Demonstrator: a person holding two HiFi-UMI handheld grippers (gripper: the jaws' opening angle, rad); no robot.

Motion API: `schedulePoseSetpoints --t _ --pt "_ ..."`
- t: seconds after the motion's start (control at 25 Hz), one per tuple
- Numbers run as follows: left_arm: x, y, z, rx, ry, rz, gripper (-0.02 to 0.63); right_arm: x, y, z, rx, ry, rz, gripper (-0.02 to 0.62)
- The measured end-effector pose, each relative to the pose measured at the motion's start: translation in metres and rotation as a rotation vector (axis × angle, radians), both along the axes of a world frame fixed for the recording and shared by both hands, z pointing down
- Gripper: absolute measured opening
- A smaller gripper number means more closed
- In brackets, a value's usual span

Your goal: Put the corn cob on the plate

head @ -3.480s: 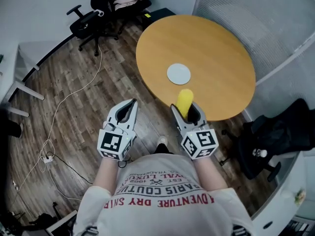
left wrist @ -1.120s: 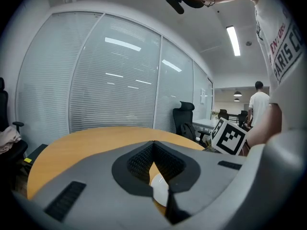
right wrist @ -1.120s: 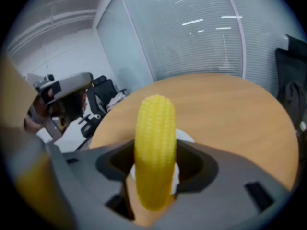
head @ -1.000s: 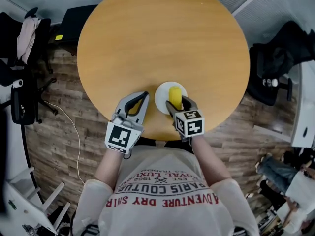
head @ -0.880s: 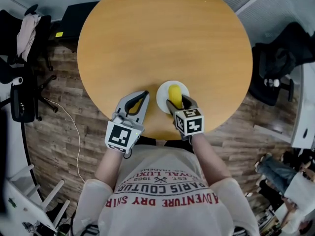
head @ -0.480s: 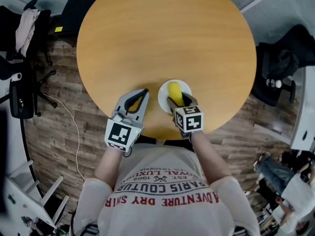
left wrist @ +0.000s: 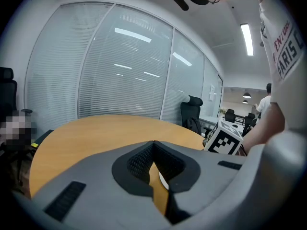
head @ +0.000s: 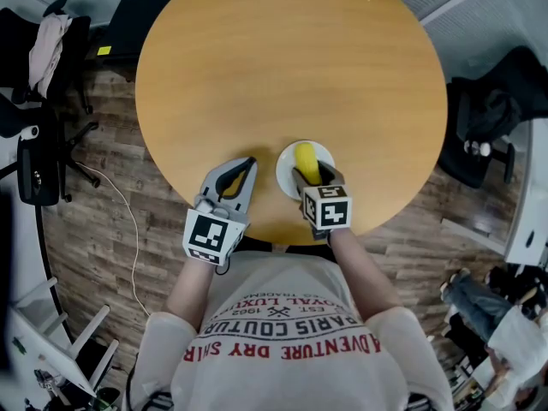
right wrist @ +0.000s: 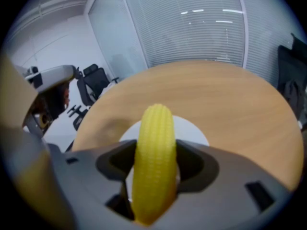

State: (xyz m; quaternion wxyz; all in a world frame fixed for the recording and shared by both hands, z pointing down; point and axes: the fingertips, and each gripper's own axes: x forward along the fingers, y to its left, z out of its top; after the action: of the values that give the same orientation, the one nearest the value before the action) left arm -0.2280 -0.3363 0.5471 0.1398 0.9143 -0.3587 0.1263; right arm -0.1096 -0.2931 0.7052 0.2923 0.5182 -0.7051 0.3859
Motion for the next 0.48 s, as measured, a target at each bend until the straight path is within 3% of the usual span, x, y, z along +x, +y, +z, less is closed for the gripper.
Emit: schedulePoseSetpoints --t 0.48 --pt "-0.003 0.006 -0.009 0.020 0.009 0.014 0.032 0.000 0.000 -0.032 0.069 -0.004 0.061 0.270"
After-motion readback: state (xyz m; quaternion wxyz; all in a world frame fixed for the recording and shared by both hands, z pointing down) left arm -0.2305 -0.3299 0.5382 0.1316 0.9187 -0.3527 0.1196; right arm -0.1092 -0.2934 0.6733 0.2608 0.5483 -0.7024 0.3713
